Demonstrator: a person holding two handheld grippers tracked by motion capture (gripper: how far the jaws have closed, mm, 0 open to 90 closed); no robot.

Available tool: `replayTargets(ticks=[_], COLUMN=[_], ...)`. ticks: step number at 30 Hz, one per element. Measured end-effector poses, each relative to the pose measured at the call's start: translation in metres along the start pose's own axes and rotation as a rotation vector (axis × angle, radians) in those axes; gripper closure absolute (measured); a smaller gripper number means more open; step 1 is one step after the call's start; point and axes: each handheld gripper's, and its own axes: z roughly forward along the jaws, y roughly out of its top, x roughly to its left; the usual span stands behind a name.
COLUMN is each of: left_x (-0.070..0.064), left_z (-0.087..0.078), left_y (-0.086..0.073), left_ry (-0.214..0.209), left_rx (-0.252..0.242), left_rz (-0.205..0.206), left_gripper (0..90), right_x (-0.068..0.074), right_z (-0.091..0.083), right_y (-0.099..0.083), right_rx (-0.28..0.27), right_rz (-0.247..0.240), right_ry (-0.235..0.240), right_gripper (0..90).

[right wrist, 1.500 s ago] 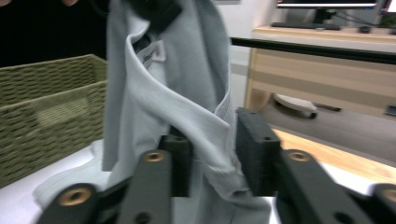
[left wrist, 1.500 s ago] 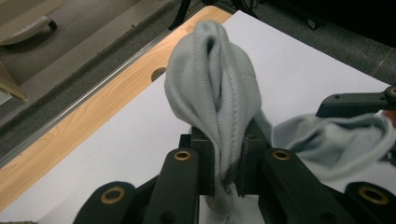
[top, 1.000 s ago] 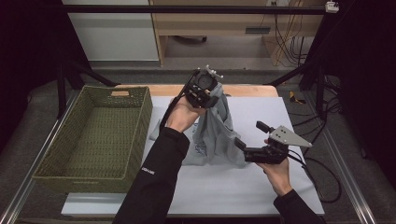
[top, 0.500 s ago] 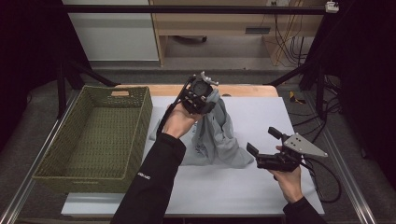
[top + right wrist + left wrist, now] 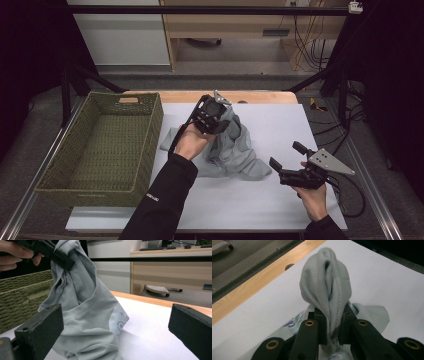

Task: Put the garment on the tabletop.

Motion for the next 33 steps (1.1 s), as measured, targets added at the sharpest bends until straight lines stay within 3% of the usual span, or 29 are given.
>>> replayTargets(ticks=[2,4,5,8,9,10,11,12,17,23,25,26,29,33], left_x=[-0.002,-0.005,-0.005,-0.007,-0.008,-0.008,-0.008,-0.009,-0.014,-0.016,-0.018,-0.018,-0.018,-0.019], left_z=[0.002,0.004,0.004,0.009,0.012,0.015,0.018,0.020,0.041,0.054,0.053,0.051,0.038,0.019], left_y=[-0.003,-0.006,-0.008,-0.014,-0.016,-0.019,-0.020,-0.023,-0.038,-0.046,-0.045,-0.044,-0.039,-0.032], left_ry=[-0.004,-0.005,-0.011,-0.021,-0.021,-0.020,-0.023,-0.024,-0.033,-0.034,-0.028,-0.024,-0.022,-0.035], left_rx=[0.002,-0.004,0.001,0.003,0.008,0.005,0.012,0.014,0.027,0.051,0.043,0.037,0.003,-0.068], left_rz=[0.004,0.008,0.021,0.015,0.011,0.011,0.007,0.006,-0.010,-0.009,0.006,0.010,0.010,-0.014], left_gripper=[79.3,79.3,79.3,79.2,79.2,79.2,79.2,79.2,79.1,77.7,58.1,58.1,34.4,21.3], right_x=[0.000,0.001,0.004,0.002,0.005,0.005,0.003,0.004,0.002,0.002,0.002,0.002,0.003,0.002], right_z=[-0.002,-0.003,-0.003,-0.002,-0.003,-0.003,-0.002,-0.003,-0.004,-0.003,-0.003,-0.003,-0.002,-0.002], right_y=[-0.004,-0.007,-0.007,-0.011,-0.012,-0.012,-0.014,-0.014,-0.016,-0.018,-0.018,-0.018,-0.018,-0.018], right_rx=[0.008,0.007,0.008,0.015,0.026,0.026,0.018,0.037,0.027,0.036,0.039,0.039,0.042,0.037], right_rz=[-0.033,-0.035,-0.001,-0.030,0.000,0.000,-0.034,-0.017,-0.018,-0.018,-0.016,-0.016,-0.007,-0.009], right_ry=[0.006,0.014,0.016,0.016,0.014,0.014,0.015,0.015,0.011,0.010,0.012,0.012,0.016,0.015], right_gripper=[0.6,0.6,0.6,0.6,0.6,0.6,0.6,0.6,0.6,0.6,0.6,0.6,0.6,0.6])
